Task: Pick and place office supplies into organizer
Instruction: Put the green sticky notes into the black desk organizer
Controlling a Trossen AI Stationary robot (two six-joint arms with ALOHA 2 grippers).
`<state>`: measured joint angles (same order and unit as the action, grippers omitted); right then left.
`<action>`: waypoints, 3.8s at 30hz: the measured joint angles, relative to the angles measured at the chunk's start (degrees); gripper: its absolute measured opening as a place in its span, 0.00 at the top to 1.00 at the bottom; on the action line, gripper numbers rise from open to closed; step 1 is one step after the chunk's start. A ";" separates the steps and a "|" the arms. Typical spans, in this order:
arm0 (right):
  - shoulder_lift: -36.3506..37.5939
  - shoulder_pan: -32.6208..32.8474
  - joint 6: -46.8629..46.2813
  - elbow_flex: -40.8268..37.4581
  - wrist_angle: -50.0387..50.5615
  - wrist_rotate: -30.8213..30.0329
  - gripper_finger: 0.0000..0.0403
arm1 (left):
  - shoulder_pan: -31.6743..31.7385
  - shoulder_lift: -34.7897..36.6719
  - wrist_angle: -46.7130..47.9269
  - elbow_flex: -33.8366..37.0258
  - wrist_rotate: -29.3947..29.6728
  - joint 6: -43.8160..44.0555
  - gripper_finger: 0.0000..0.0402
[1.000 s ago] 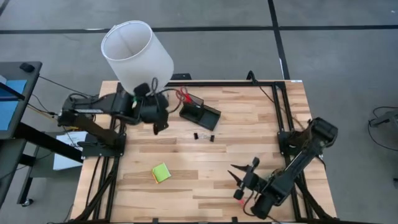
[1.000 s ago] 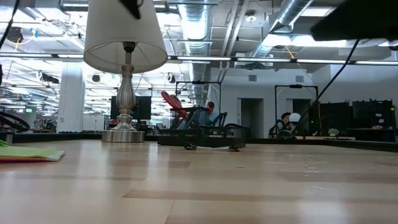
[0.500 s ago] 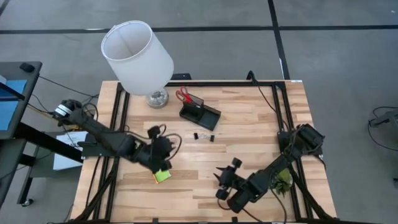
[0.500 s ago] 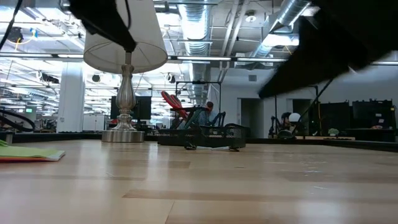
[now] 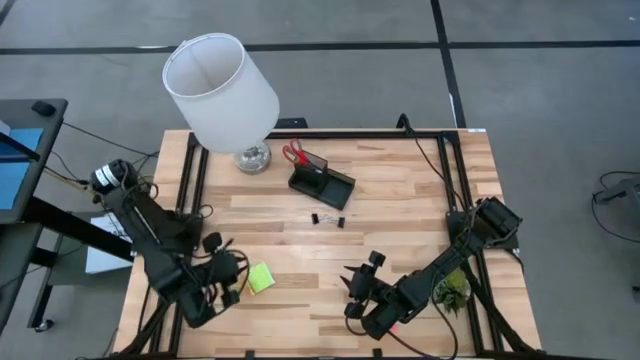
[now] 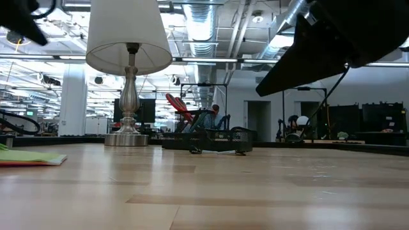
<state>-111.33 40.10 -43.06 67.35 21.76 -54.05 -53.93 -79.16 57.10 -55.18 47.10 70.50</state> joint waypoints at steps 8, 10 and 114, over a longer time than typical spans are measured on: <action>0.00 -0.92 -0.40 -0.17 -0.06 -0.01 0.70 | -1.32 -5.68 -1.85 0.00 -11.78 -12.90 0.82; 0.00 -1.09 -0.41 -0.17 -0.04 -0.01 0.70 | -0.95 -7.48 -2.79 0.00 -16.28 -15.13 0.82; -4.31 -4.87 -4.58 -0.15 0.42 21.39 0.70 | 61.90 -34.22 -32.78 -26.19 -32.58 -117.41 0.97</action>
<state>-115.63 35.22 -47.64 67.20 22.17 -32.67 7.97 -113.38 24.32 -81.36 14.52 -46.91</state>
